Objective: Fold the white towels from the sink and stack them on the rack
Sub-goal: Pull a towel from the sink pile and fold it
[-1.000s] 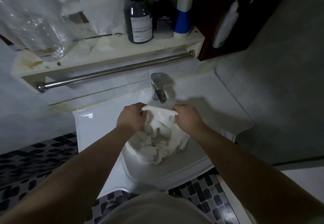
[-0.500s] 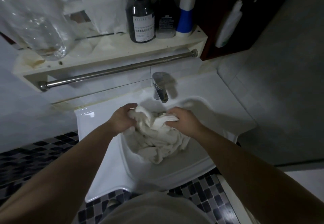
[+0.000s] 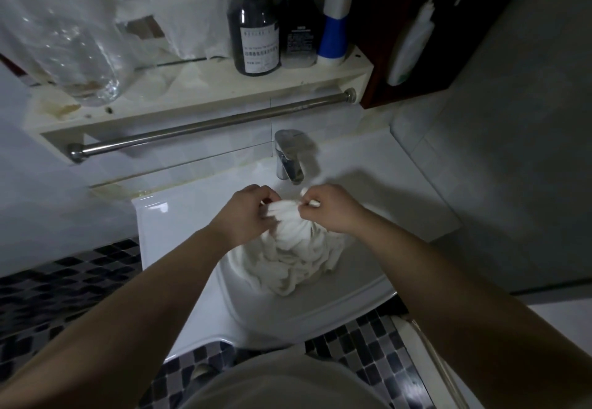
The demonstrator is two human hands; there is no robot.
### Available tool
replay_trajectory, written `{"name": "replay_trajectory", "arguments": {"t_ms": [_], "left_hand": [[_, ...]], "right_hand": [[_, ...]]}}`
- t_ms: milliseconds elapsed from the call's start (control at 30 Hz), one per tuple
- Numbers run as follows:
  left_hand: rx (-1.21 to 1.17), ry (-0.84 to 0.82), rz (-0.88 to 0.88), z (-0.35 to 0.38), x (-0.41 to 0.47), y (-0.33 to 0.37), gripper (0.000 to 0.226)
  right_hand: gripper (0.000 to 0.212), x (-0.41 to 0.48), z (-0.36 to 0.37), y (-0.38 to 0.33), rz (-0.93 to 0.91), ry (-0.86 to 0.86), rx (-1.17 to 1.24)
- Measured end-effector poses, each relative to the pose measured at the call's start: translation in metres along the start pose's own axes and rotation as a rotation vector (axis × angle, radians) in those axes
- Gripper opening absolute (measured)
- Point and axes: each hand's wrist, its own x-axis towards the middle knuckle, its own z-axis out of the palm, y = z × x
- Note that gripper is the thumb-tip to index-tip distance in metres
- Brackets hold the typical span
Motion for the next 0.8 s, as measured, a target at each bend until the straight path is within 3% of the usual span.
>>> {"name": "replay_trajectory", "arguments": {"t_ms": [100,200,300,400,433,533,633,667,733,800], "left_hand": [[0.143,-0.026,-0.137,0.005,0.002,-0.003,0.027],[0.238,-0.041,-0.248,0.007,0.002,-0.014,0.022],[0.161,0.016,-0.46,0.01,-0.002,-0.035,0.018],[-0.003,0.141,-0.585,0.017,-0.007,-0.047,0.023],[-0.06,0.187,-0.589,0.018,-0.006,-0.047,0.023],[-0.237,0.2,-0.525,0.016,0.002,-0.025,0.02],[-0.384,0.09,-0.315,0.012,0.015,0.018,0.023],[-0.393,0.061,-0.246,0.013,0.018,0.031,0.026],[-0.376,0.038,-0.149,0.013,0.025,0.05,0.027],[-0.276,0.076,-0.078,0.01,0.03,0.053,0.02]], "right_hand": [[0.016,-0.005,-0.026,0.002,0.014,0.026,-0.077],[0.026,-0.01,-0.054,0.012,0.042,0.16,-0.173],[0.027,-0.016,-0.074,0.032,0.127,0.335,-0.182],[0.014,-0.024,-0.079,0.048,0.234,0.353,-0.177],[0.019,-0.025,-0.076,0.05,0.255,0.34,-0.166],[0.044,-0.03,-0.06,0.041,0.175,0.201,-0.005],[0.069,-0.029,-0.035,0.012,0.057,0.038,0.126],[0.066,-0.025,-0.027,0.002,0.01,0.028,0.139],[0.033,-0.016,-0.019,-0.011,-0.041,0.036,0.121],[0.031,-0.007,-0.024,-0.018,-0.064,0.047,0.04]]}}
